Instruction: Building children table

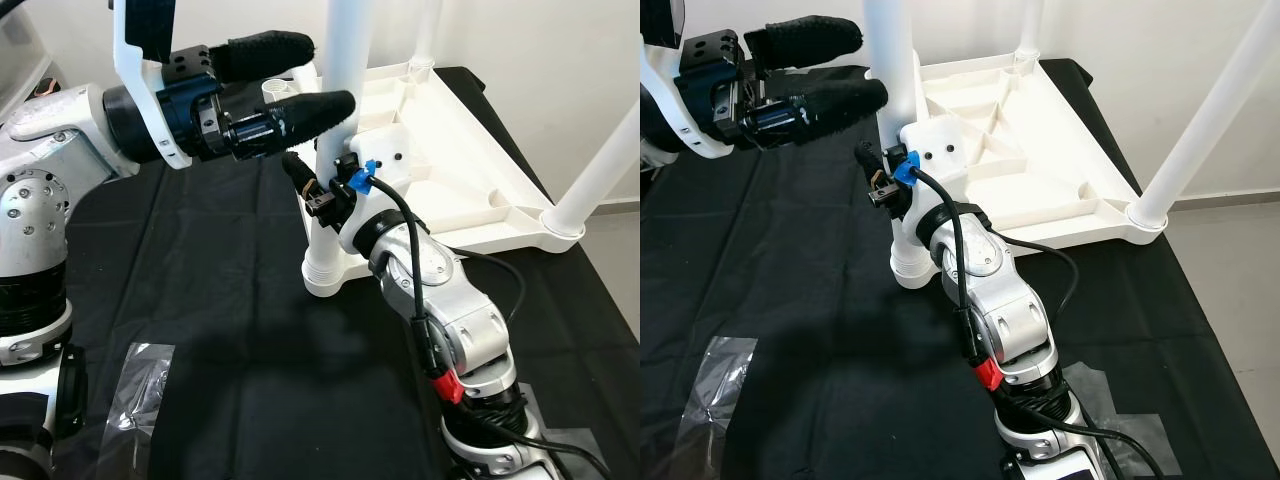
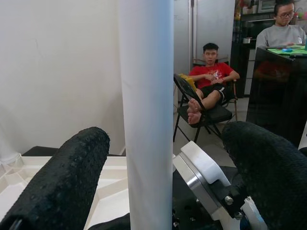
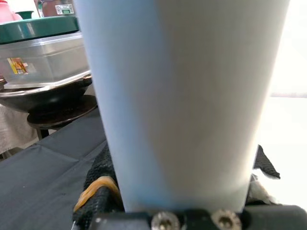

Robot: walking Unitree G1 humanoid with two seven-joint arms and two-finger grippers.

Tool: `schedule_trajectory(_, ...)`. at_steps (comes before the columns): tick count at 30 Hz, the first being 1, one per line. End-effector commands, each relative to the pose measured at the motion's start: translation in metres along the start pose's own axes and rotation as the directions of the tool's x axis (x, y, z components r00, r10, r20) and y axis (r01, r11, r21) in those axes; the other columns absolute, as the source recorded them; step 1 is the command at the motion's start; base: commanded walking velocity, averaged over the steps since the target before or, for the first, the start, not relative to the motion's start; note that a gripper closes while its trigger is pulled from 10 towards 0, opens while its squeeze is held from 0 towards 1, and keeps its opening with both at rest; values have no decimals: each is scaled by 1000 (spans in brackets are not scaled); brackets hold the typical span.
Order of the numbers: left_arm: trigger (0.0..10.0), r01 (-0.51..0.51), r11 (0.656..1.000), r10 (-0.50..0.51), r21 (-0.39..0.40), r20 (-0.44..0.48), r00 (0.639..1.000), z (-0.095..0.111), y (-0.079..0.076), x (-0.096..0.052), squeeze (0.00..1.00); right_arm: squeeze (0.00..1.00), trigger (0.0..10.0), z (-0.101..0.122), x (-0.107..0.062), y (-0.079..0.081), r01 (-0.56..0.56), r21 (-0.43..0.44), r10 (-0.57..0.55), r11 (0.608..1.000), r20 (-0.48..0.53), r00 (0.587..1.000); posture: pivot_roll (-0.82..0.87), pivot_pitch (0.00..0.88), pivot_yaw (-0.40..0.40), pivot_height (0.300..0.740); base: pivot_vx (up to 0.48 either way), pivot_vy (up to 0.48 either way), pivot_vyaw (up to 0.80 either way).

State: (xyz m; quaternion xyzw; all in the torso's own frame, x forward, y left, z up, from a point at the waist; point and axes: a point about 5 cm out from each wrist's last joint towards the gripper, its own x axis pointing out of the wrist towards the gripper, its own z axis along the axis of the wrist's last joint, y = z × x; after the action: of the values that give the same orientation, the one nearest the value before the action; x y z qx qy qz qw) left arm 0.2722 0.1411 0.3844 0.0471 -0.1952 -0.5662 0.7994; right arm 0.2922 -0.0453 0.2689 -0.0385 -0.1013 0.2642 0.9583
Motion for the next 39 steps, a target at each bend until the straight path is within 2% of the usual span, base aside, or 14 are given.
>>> schedule_trajectory(1, 10000, -13, 1000, 13, 20, -7, 1000, -1, 0, 5, 0, 0, 10000, -45, 0, 1, -4, 43, 14, 999, -227, 974, 12, 190, -12, 740, 0, 0, 0)
schedule_trajectory(3, 10000, -97, 995, 98, 38, -2, 995, -1, 7, 11, 0, 0, 10000, -45, 0, 3, -13, 45, 23, 999, -231, 973, 13, 190, -12, 740, 0, 0, 0)
schedule_trajectory(6, 10000, -135, 990, 135, 42, -1, 991, -2, 11, 13, 0, 0, 10000, -45, 1, 4, -16, 46, 27, 999, -233, 972, 13, 190, -12, 740, 0, 0, 0)
schedule_trajectory(13, 10000, -72, 997, 71, 6, 68, 995, 8, 10, 21, 0, 0, 10000, -45, 1, 6, -23, 50, 34, 998, -235, 971, 17, 192, -12, 740, 0, 0, 0)
schedule_trajectory(18, 10000, -68, 998, 67, 3, 69, 995, 8, 10, 21, 0, 0, 10000, -45, 2, 6, -24, 50, 36, 998, -235, 971, 17, 192, -13, 740, 0, 0, 0)
schedule_trajectory(19, 0, -65, 998, 65, -3, 66, 996, 8, 10, 22, 0, 0, 10000, -45, 2, 6, -25, 50, 36, 998, -236, 971, 17, 192, -13, 740, 0, 0, 0)
schedule_trajectory(36, 0, -84, 996, 84, -7, 25, 996, 6, 14, 26, 0, 0, 10000, -42, 3, 3, -26, 55, 38, 998, -225, 974, 16, 190, -11, 740, 0, 0, 0)
schedule_trajectory(37, 0, -84, 996, 84, -7, 22, 996, 6, 15, 26, 0, 647, 10000, -40, 3, 1, -43, 67, 56, 997, -207, 977, 16, 189, -11, 740, 0, 0, 0)
schedule_trajectory(39, 0, -83, 996, 83, -7, 21, 996, 5, 15, 26, 0, 647, 10000, -38, 3, -1, -55, 75, 69, 996, -194, 979, 16, 189, -11, 740, 0, 0, 0)
